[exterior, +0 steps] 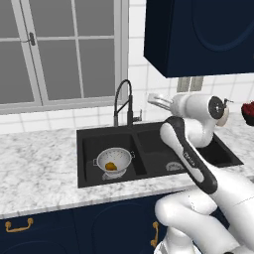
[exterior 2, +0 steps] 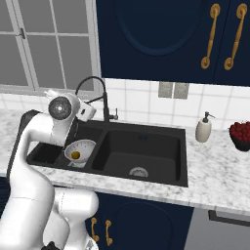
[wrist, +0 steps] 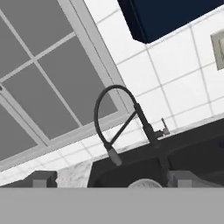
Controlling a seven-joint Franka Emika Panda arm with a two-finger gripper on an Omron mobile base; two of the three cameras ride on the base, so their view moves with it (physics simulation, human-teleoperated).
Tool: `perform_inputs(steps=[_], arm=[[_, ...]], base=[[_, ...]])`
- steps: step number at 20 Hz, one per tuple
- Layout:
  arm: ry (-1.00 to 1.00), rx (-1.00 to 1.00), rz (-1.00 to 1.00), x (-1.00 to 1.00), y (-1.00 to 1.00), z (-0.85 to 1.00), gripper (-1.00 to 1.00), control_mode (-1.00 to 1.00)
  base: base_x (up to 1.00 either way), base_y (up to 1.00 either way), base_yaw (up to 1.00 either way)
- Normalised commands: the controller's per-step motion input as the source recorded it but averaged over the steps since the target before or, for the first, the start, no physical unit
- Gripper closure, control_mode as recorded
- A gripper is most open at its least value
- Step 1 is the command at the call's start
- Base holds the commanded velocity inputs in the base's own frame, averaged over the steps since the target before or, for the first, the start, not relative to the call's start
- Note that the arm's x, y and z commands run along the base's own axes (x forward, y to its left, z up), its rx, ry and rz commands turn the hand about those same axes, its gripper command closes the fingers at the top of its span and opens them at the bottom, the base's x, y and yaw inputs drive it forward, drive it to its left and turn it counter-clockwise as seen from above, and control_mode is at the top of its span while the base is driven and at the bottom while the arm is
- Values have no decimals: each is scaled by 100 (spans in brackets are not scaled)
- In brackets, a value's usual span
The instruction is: Put the colander in the sink, put the pear in the colander, and turn on the sink faucet and pour water over the colander.
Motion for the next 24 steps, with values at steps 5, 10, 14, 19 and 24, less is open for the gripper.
perform_inputs(steps=[5,10,14,19,24], arm=[[-2,1,19,3,-95,-37,-100,-100],[0,5,22,31,-38,-10,-100,-100],[16,7,19,85,0,0,-100,-100],[24,3,18,85,0,-27,-100,-100],[9,0,16,43,-6,-54,-100,-100]], base=[[0,0,0],[0,0,0],[0,0,0],[0,0,0],[0,0,0]])
